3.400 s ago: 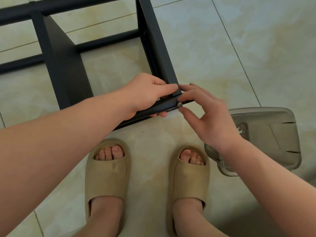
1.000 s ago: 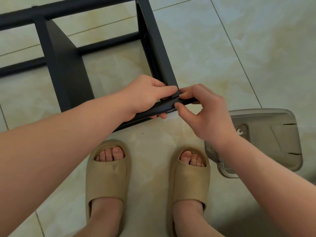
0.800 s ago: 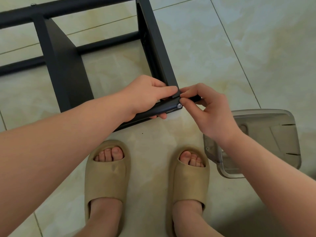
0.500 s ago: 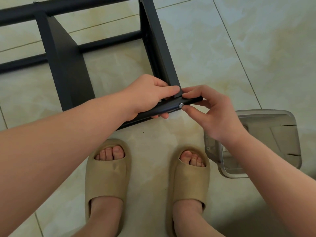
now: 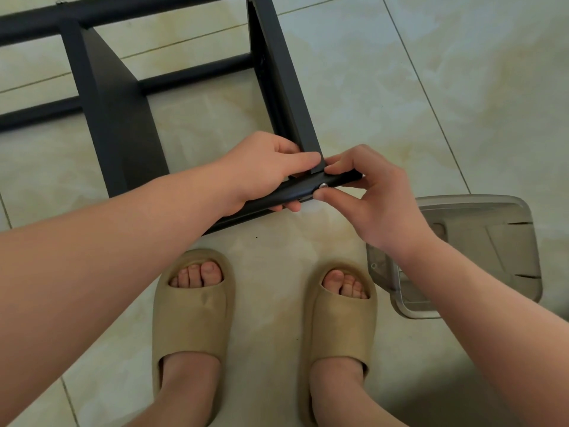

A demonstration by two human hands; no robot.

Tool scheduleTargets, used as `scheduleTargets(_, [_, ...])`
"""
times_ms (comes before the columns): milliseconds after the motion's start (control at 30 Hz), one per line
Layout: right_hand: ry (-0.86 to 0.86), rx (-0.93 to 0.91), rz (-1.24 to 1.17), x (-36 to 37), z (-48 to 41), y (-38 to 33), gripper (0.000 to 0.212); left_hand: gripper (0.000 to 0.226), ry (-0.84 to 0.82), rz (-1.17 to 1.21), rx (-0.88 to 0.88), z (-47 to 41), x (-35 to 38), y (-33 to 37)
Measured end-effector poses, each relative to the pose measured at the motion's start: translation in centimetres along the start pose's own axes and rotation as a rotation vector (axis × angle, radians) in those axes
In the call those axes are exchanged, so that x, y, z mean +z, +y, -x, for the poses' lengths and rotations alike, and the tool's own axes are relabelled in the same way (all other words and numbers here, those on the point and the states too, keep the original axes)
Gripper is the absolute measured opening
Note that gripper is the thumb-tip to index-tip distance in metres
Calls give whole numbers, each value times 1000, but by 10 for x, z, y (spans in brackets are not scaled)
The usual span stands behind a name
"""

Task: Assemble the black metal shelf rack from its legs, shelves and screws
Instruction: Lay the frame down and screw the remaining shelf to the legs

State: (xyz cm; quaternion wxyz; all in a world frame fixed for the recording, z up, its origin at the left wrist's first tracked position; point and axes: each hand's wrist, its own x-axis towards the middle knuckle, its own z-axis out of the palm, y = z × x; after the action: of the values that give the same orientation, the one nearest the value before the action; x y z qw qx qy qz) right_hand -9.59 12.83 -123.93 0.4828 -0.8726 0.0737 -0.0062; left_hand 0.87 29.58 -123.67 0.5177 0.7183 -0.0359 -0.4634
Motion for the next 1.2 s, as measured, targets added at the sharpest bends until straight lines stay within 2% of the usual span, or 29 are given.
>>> scheduleTargets(233, [-44,26,43,2,7,-3,34,29,71,-77,30,3,5,1])
scheduleTargets(367, [-85,20,116,-9,30,-8,45,37,327,-329,149,12,14,4])
scheduleTargets(433, [-97,57,195,-25,48,-6,51,56,469,-497,237,23,21,6])
scheduleTargets(533, [-103,142,326,-57,81,3,53,56,599,-757,530,44,38,14])
scheduleTargets(600, [-94,184,420,-78,97,12,50,47,510,-866,705,56,57,20])
scheduleTargets(667, [-77,277,475,-94,104,23,45,40,314,-981,769,62,79,20])
scheduleTargets(767, [-87,528,487,-109,97,42,36,40,-30,-1131,650,58,107,8])
scheduleTargets(833, [-135,667,488,-115,90,59,33,43,-177,-1251,572,51,119,-4])
scheduleTargets(967, [-228,783,534,-118,82,91,33,48,-171,-1313,669,38,131,-22])
scheduleTargets(1100, [-286,787,530,-105,77,116,34,53,-106,-1340,779,27,129,-30])
scheduleTargets(1200, [-304,782,585,-94,74,130,34,56,-75,-1317,779,24,128,-37])
